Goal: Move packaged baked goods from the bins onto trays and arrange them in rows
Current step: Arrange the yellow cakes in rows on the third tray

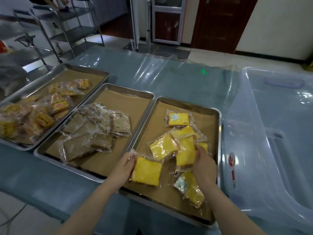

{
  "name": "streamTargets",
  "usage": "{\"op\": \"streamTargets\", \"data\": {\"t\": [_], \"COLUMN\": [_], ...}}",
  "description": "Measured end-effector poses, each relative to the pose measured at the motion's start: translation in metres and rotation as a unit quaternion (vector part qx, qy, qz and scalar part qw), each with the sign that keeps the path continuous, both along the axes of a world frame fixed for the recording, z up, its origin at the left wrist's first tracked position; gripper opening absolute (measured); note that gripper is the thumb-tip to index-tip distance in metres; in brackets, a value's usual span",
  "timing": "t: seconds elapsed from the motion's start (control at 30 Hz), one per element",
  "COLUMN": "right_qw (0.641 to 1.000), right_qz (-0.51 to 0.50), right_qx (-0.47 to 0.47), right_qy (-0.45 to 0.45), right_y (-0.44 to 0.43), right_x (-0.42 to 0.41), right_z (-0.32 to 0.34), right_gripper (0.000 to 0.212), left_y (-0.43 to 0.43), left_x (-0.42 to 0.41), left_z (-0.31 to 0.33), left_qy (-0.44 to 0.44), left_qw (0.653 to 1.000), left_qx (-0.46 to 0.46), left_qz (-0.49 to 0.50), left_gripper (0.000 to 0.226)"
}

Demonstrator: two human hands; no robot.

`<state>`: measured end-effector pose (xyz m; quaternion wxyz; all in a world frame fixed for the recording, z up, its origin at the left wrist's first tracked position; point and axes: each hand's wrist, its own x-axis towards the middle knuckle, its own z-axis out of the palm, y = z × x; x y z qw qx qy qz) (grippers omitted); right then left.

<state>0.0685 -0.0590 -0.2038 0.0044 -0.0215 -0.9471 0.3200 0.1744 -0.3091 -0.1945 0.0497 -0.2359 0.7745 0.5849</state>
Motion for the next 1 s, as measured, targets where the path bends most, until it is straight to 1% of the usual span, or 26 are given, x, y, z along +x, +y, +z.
{"op": "streamTargets", "data": {"t": [0.03,0.07,0.1,0.13,0.17,0.2,0.27,0.33,0.4,0.53,0.6,0.67,0.7,0.77,0.8,0.83,0.87,0.93,1.0], "right_qw": [1.000,1.000,0.998,0.995,0.991,0.988,0.982,0.979,0.979,0.980,0.980,0.983,0.983,0.972,0.963,0.960,0.966,0.978,0.975], "right_qz": [-0.001,-0.003,-0.006,-0.007,-0.012,-0.021,-0.030,-0.021,-0.026,-0.055,-0.016,0.062,0.103,0.182,0.202,0.203,0.183,0.144,0.160], "right_qx": [-0.005,-0.022,-0.046,-0.074,-0.099,-0.121,-0.149,-0.159,-0.156,-0.158,-0.178,-0.175,-0.143,-0.020,0.043,0.092,0.122,0.131,0.137], "right_qy": [0.006,0.019,0.041,0.066,0.084,0.096,0.110,0.128,0.128,0.105,0.085,0.013,-0.041,-0.146,-0.172,-0.168,-0.139,-0.075,-0.064], "right_y": [0.001,0.000,-0.001,-0.002,-0.005,-0.007,-0.012,-0.014,-0.011,0.001,0.007,0.013,0.015,0.016,0.016,0.015,0.015,0.012,0.007], "right_x": [0.001,0.004,0.008,0.011,0.014,0.014,0.015,0.019,0.023,0.032,0.037,0.039,0.039,0.039,0.041,0.044,0.049,0.061,0.071], "right_z": [0.002,0.004,0.007,0.010,0.014,0.019,0.027,0.032,0.032,0.029,0.029,0.031,0.033,0.034,0.033,0.031,0.028,0.024,0.018], "right_gripper": [0.034,0.033,0.031,0.030,0.029,0.029,0.031,0.029,0.028,0.025,0.026,0.030,0.029,0.026,0.027,0.030,0.034,0.046,0.065], "left_y": [0.002,0.004,0.007,0.012,0.017,0.023,0.033,0.036,0.035,0.031,0.029,0.028,0.027,0.026,0.026,0.026,0.027,0.027,0.027], "left_x": [-0.001,-0.001,-0.002,-0.003,-0.004,-0.005,-0.003,0.001,0.002,0.002,0.008,0.013,0.015,0.017,0.018,0.018,0.018,0.017,0.016], "left_z": [-0.004,-0.006,-0.008,-0.010,-0.012,-0.016,-0.028,-0.041,-0.047,-0.047,-0.048,-0.050,-0.050,-0.050,-0.050,-0.050,-0.051,-0.052,-0.052], "left_qy": [0.005,0.021,0.045,0.070,0.083,0.079,0.027,-0.036,-0.068,-0.082,-0.090,-0.087,-0.082,-0.071,-0.070,-0.069,-0.069,-0.065,-0.062], "left_qw": [0.996,0.984,0.965,0.939,0.914,0.896,0.876,0.856,0.842,0.843,0.846,0.852,0.853,0.852,0.850,0.849,0.849,0.851,0.851], "left_qx": [-0.084,-0.170,-0.253,-0.326,-0.376,-0.402,-0.413,-0.426,-0.434,-0.416,-0.412,-0.412,-0.414,-0.422,-0.424,-0.425,-0.426,-0.425,-0.426], "left_qz": [-0.026,-0.040,-0.056,-0.086,-0.128,-0.174,-0.248,-0.289,-0.313,-0.331,-0.326,-0.312,-0.307,-0.302,-0.303,-0.305,-0.306,-0.302,-0.299], "left_gripper": [0.030,0.044,0.054,0.060,0.062,0.064,0.066,0.068,0.069,0.071,0.071,0.070,0.069,0.068,0.068,0.068,0.068,0.068,0.068]}}
